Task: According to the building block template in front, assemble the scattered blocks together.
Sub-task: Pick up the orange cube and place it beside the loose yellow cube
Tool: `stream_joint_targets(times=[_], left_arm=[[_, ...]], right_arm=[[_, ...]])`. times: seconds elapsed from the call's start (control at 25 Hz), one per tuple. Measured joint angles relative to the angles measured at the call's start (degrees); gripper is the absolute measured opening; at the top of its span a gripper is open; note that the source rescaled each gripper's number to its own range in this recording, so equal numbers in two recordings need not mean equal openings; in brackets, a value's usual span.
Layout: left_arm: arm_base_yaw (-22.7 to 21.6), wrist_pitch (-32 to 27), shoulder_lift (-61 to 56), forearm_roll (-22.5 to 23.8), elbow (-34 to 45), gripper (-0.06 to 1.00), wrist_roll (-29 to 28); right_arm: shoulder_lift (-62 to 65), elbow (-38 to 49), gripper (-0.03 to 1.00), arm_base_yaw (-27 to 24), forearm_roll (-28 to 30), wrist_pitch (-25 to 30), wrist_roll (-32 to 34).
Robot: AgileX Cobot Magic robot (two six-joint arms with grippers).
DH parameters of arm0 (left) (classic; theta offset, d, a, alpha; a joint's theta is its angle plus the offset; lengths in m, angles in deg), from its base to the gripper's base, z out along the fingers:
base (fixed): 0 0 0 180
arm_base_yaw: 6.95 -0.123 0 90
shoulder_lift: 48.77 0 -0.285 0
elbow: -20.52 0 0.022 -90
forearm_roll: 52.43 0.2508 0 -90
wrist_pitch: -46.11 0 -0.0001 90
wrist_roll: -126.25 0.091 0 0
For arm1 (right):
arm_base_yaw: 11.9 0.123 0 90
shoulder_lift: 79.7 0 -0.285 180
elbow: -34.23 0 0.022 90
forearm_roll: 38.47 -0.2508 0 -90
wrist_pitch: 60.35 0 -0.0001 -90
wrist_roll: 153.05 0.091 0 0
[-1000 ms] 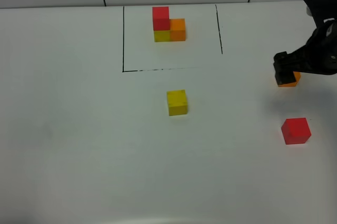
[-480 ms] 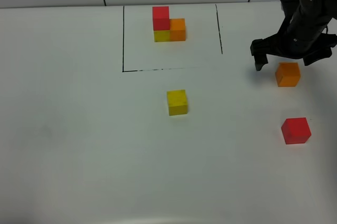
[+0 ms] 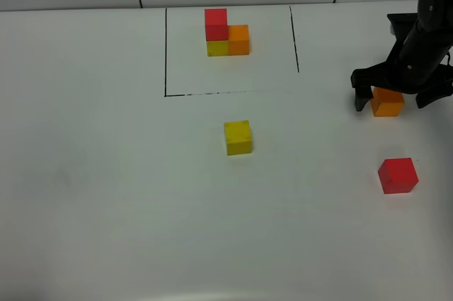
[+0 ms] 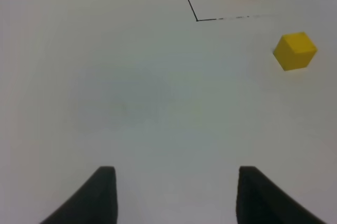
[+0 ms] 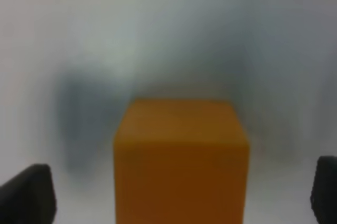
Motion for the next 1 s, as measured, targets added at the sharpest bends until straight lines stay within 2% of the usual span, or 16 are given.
stream_joint_targets(times=[0.08,0.16,0.28,0.32,0.36,0.52,0.68,0.8,1.0], left_arm=[[0.0,0.0,0.0,0.0,0.0,0.12,0.0],[0.0,0.0,0.0,0.0,0.0,0.12,0.0],[0.0,0.0,0.0,0.0,0.0,0.12,0.0],[0.0,0.0,0.0,0.0,0.0,0.12,0.0],[0.0,0.0,0.0,0.0,0.0,0.12,0.0],[0.0,0.0,0.0,0.0,0.0,0.12,0.0],[0.0,0.0,0.0,0.0,0.0,0.12,0.0],[0.0,0.0,0.0,0.0,0.0,0.12,0.0],[0.0,0.0,0.0,0.0,0.0,0.12,0.0]], right_arm=[[0.0,-0.1,0.82,0.0,0.0,-0.2,0.0],[0.0,-0.4,0.65,-0.1,0.1,-0.3,-0.1],[0.0,-0.5,0.24,-0.1,0.3,-0.3,-0.1],[0.0,-0.5,0.05,-0.1,0.5,-0.3,-0.2],[0.0,-0.6,0.01,-0.1,0.7,-0.2,-0.6],[0.3,-0.6,0.01,0.0,1.2,0.8,-4.5],[3.9,-0.6,0.01,2.5,2.2,3.8,-13.3],[7.4,-0.6,0.01,6.8,2.2,7.1,-23.1],[8.8,-0.8,0.01,17.0,2.3,11.7,-38.5]])
